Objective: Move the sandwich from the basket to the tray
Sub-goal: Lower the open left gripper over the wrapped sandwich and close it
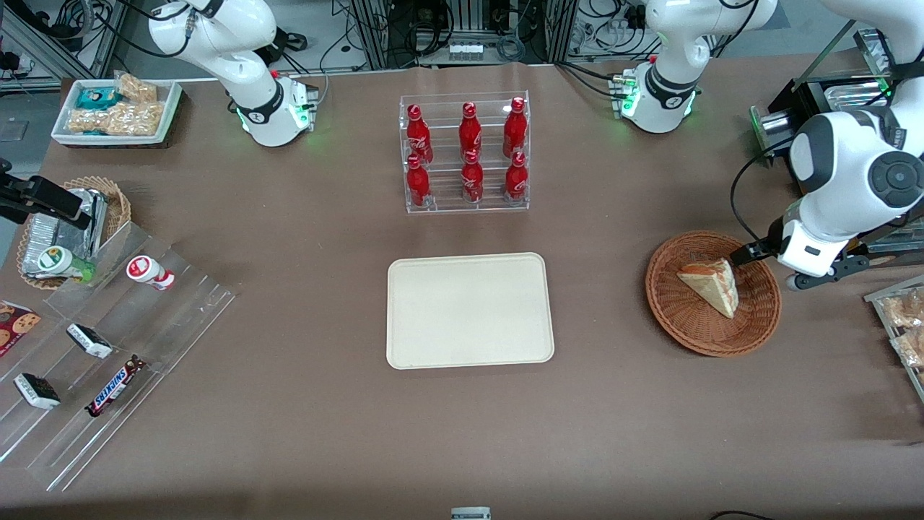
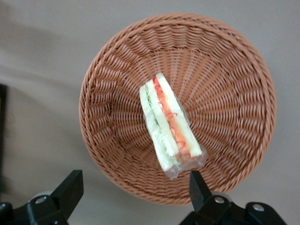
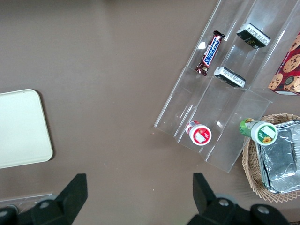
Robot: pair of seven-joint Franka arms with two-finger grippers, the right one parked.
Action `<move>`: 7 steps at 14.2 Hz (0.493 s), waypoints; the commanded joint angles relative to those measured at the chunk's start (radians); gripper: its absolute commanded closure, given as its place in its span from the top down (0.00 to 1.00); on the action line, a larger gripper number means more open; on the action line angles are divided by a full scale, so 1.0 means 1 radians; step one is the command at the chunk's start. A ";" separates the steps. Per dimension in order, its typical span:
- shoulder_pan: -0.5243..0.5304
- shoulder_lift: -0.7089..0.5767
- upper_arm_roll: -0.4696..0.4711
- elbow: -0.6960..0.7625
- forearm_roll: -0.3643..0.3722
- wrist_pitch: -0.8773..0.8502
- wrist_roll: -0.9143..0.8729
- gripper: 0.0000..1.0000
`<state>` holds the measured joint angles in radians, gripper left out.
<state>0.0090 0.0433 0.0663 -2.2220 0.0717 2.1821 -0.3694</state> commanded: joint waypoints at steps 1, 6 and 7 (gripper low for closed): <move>-0.006 -0.007 0.001 -0.019 -0.050 0.051 -0.162 1.00; -0.011 0.056 0.000 -0.022 -0.148 0.137 -0.454 1.00; -0.014 0.072 0.000 -0.033 -0.147 0.160 -0.466 1.00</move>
<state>0.0050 0.0822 0.0657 -2.2433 -0.0566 2.2939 -0.7682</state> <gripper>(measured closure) 0.000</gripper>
